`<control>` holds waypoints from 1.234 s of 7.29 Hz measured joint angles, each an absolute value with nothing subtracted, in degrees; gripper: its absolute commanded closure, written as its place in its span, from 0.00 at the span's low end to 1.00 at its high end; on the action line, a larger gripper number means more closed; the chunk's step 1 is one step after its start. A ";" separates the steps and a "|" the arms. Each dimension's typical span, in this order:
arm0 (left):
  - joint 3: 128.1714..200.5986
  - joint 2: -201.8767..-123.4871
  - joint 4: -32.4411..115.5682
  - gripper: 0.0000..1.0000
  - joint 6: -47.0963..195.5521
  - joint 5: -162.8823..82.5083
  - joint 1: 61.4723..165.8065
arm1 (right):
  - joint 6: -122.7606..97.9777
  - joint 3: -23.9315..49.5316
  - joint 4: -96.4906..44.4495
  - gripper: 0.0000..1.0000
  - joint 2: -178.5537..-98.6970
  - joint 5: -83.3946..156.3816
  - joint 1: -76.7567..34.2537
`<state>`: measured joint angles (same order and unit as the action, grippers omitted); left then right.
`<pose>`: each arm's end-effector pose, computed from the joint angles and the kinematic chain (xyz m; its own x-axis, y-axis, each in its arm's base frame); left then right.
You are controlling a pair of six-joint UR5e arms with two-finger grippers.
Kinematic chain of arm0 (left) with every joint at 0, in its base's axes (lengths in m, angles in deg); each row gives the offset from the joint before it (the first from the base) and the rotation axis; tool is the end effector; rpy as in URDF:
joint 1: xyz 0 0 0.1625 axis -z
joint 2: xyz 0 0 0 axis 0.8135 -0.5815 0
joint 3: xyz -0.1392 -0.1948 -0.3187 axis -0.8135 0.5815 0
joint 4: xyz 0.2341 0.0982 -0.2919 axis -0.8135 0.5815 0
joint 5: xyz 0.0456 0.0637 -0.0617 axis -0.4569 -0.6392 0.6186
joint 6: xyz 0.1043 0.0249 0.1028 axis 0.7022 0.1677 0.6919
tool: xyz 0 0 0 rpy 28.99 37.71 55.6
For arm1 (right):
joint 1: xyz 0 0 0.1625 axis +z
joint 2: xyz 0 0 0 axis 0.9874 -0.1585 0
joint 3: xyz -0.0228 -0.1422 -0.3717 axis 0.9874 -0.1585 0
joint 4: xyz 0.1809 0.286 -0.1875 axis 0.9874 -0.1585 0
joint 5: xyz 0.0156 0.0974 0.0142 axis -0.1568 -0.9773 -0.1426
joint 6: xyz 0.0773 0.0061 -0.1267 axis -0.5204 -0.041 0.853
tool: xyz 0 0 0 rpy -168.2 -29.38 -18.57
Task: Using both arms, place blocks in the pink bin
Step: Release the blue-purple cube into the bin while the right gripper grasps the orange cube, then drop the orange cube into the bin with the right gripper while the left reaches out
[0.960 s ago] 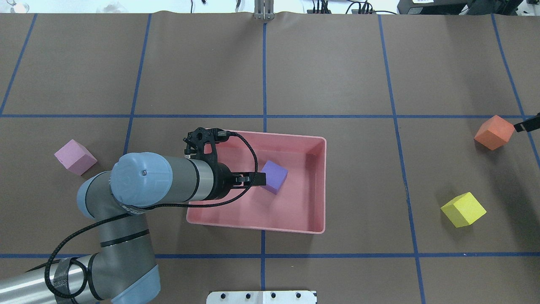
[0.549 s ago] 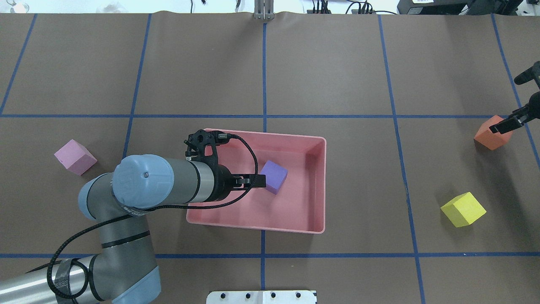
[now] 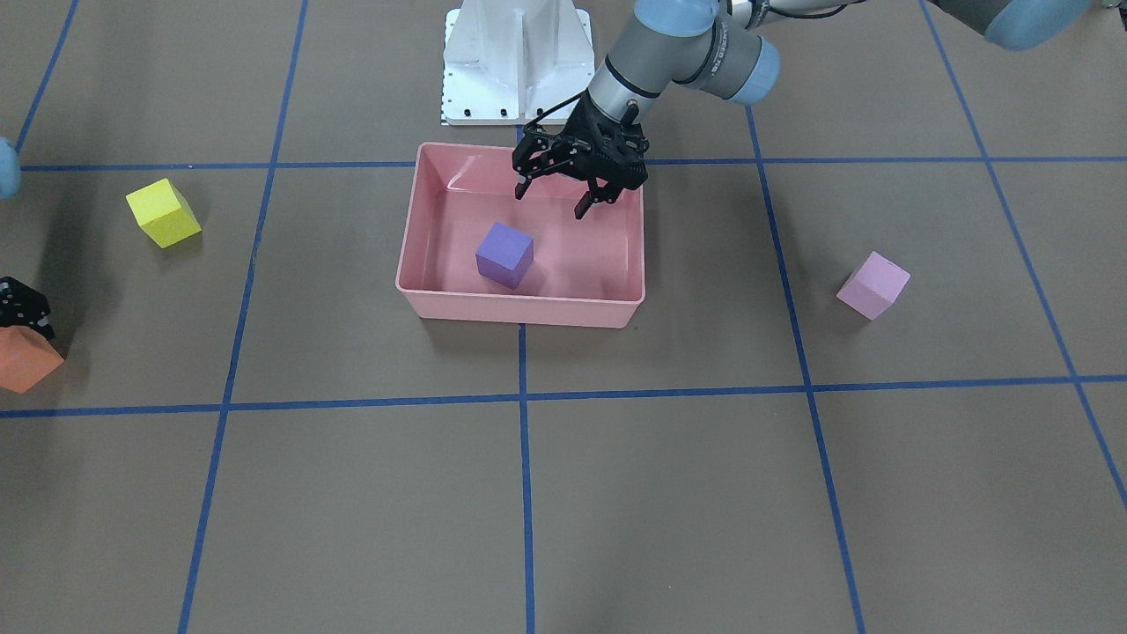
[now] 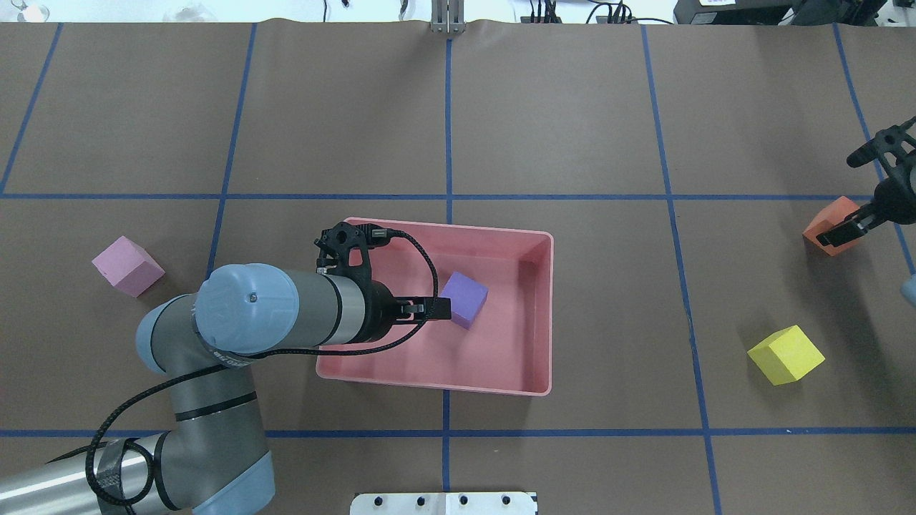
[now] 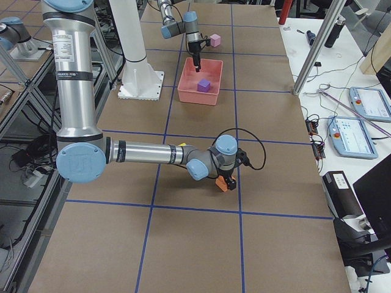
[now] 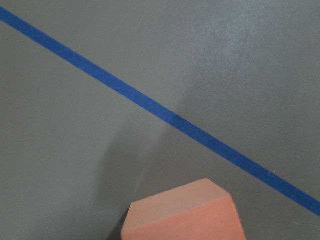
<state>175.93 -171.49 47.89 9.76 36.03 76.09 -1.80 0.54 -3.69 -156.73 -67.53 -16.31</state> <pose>0.5469 -0.3391 0.2214 0.3050 0.0788 -0.9491 0.1915 0.9711 0.1422 -0.1832 -0.4873 0.6639 0.6338 -0.5158 0.5764 0.3145 0.8527 0.4172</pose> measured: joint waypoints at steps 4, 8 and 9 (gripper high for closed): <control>179.83 -168.03 47.68 0.00 12.68 40.34 78.72 | -21.07 6.25 -4.63 1.00 -156.57 -70.23 -16.52; 184.97 -153.54 47.67 0.00 32.92 55.52 93.52 | -57.04 26.61 -15.73 1.00 -155.06 -71.76 -21.48; 184.76 -150.86 47.65 0.00 39.57 59.47 97.73 | -64.12 31.11 -19.99 1.00 -153.23 -70.29 -24.69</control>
<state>184.76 -150.86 47.65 39.57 59.47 97.73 -64.12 31.11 -19.99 -153.23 -70.29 -24.69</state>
